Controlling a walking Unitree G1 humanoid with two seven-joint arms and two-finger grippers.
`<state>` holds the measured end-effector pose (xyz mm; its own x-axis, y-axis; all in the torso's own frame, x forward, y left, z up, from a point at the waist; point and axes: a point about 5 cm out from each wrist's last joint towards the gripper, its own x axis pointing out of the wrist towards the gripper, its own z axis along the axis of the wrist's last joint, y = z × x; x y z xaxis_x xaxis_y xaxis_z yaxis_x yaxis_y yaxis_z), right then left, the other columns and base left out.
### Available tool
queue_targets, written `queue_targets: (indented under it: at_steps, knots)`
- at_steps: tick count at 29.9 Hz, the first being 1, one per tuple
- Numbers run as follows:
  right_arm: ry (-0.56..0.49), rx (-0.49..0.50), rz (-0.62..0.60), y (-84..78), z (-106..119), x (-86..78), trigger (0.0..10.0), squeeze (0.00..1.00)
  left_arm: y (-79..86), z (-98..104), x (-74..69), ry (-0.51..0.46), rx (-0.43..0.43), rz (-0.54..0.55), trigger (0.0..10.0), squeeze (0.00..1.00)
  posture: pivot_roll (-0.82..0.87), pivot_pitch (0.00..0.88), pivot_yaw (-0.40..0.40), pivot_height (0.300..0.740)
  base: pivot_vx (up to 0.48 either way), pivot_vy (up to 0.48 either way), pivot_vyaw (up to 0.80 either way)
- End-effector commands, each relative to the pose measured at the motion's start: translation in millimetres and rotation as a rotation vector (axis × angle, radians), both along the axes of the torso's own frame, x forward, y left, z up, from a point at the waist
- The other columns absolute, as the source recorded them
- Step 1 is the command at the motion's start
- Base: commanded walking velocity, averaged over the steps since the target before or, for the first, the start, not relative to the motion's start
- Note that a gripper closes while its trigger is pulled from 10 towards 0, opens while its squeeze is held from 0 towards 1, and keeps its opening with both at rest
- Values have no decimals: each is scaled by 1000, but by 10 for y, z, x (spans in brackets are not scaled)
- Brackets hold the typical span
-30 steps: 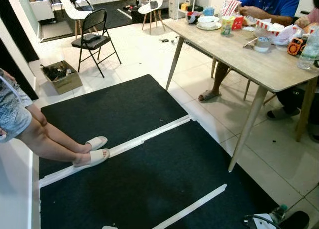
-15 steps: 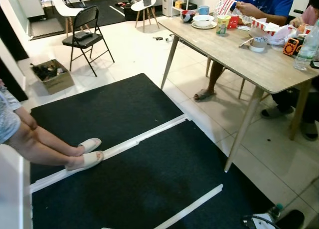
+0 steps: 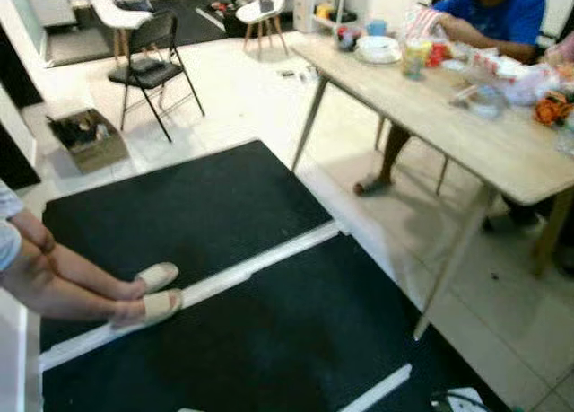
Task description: Restocking fridge
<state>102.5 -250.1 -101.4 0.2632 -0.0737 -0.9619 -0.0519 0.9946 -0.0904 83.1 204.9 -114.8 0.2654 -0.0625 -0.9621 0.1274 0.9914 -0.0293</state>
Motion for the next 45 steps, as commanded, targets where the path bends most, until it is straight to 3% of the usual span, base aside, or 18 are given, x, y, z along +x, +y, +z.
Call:
queue_targets:
  at_steps: [1,14,45]
  knots:
    - [-31,2,-13,7,16,68,10000,0,-175,-19,13,3,-63,-28,10000,0,-23,0,7,740,435,0,0]
    - [-22,0,-19,7,16,69,10000,0,-187,-13,42,-4,-74,-26,10000,0,-23,0,8,740,434,0,-585]
    - [-22,-15,-16,10,17,82,10000,0,-216,-9,71,-12,-88,-20,10000,0,-21,0,9,740,432,0,0]
